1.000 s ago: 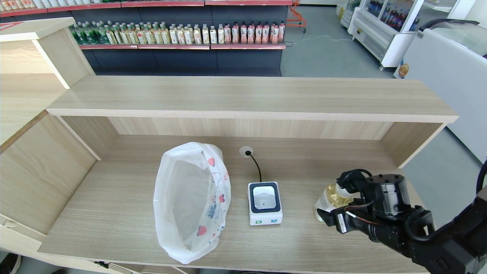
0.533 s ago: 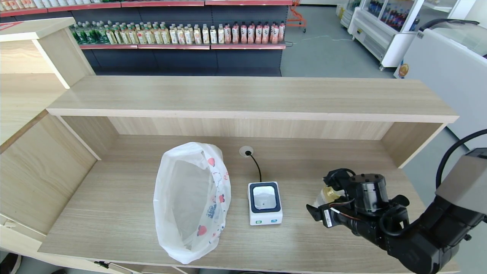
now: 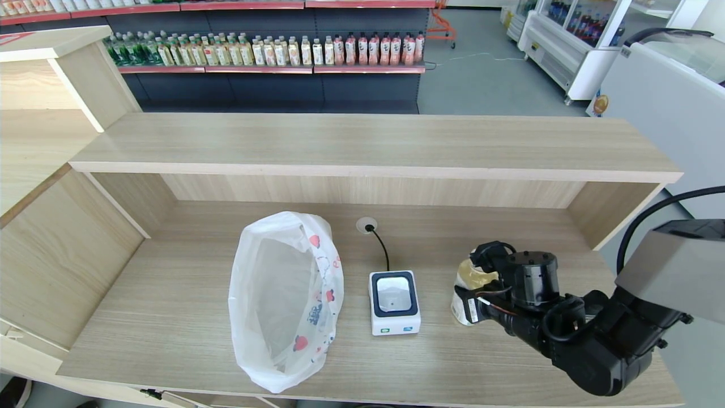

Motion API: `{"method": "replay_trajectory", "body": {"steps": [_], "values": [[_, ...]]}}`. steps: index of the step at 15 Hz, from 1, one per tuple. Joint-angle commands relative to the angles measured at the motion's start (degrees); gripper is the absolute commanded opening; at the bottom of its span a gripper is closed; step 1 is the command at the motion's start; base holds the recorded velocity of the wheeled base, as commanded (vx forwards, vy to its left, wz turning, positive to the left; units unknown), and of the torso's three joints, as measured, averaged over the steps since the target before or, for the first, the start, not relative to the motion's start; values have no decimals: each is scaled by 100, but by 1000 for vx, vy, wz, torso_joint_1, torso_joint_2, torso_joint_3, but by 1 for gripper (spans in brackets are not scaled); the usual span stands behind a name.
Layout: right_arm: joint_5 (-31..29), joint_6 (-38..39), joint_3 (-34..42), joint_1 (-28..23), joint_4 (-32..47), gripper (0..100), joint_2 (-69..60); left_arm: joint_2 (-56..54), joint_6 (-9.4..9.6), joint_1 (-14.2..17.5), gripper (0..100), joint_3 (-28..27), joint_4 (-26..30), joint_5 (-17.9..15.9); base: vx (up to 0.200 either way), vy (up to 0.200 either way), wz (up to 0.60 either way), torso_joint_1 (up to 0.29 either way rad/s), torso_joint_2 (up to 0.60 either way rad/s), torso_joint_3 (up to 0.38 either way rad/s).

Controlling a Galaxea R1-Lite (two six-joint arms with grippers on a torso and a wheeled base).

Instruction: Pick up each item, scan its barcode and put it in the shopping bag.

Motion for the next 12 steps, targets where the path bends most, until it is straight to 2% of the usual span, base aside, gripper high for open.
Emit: {"method": "replay_trajectory", "body": {"steps": [1,9,12], "values": [[-3,-2,-174,6,18,0,81,-2,0,0,100,1,-1,2,0,0,0,0,0,0],[-21,-318,-394,190,-158,0,274,-2,0,0,100,10,-1,2,0,0,0,0,0,0],[6,-151,-253,129,-246,0,-490,-2,0,0,100,1,-1,2,0,0,0,0,0,0]]}}
